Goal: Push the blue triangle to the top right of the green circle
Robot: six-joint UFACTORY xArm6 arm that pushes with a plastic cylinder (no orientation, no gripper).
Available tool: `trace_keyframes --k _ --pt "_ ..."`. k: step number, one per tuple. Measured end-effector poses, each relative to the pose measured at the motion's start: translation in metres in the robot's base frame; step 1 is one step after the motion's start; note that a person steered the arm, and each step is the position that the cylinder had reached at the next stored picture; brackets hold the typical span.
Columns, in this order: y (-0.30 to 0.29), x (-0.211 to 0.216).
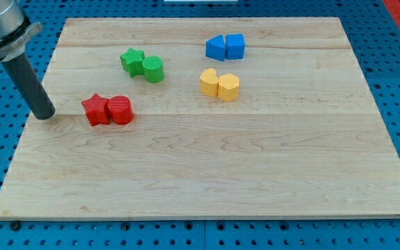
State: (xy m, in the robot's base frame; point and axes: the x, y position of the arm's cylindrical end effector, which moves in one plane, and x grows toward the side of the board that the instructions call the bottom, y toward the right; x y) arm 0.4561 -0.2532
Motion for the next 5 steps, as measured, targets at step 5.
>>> trace_keyframes --k 5 --pt "0.286 0.002"
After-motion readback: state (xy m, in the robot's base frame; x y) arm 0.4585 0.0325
